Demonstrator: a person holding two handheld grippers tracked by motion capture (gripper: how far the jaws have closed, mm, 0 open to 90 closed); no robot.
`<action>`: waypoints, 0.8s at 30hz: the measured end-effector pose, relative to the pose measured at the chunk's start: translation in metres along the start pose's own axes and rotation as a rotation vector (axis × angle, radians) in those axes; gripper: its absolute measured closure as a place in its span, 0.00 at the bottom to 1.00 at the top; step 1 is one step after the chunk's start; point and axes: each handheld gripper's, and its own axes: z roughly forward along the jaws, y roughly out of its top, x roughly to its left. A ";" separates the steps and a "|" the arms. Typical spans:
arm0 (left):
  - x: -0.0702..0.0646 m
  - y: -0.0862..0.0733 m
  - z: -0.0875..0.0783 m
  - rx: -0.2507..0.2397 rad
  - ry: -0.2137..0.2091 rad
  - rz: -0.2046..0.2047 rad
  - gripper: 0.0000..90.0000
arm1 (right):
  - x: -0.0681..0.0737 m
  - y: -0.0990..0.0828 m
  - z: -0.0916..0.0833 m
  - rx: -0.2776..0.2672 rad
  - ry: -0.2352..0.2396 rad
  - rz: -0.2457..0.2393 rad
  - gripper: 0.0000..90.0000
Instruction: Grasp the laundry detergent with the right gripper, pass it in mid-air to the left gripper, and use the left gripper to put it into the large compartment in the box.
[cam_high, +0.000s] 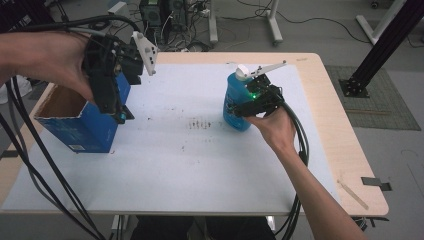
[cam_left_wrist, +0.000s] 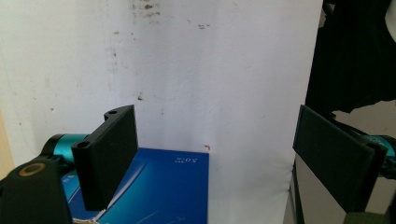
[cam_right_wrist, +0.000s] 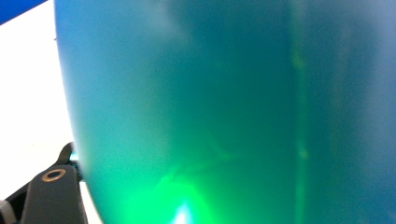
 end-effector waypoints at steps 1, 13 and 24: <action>0.000 0.000 0.000 -0.001 0.000 0.000 0.16 | 0.000 0.000 0.000 0.000 0.000 0.000 0.20; 0.000 0.000 0.001 -0.001 -0.001 0.001 0.16 | -0.001 -0.001 0.000 0.003 0.017 0.001 0.27; 0.000 -0.001 0.001 -0.002 -0.001 0.001 0.16 | 0.000 -0.002 0.002 0.005 0.022 0.003 0.30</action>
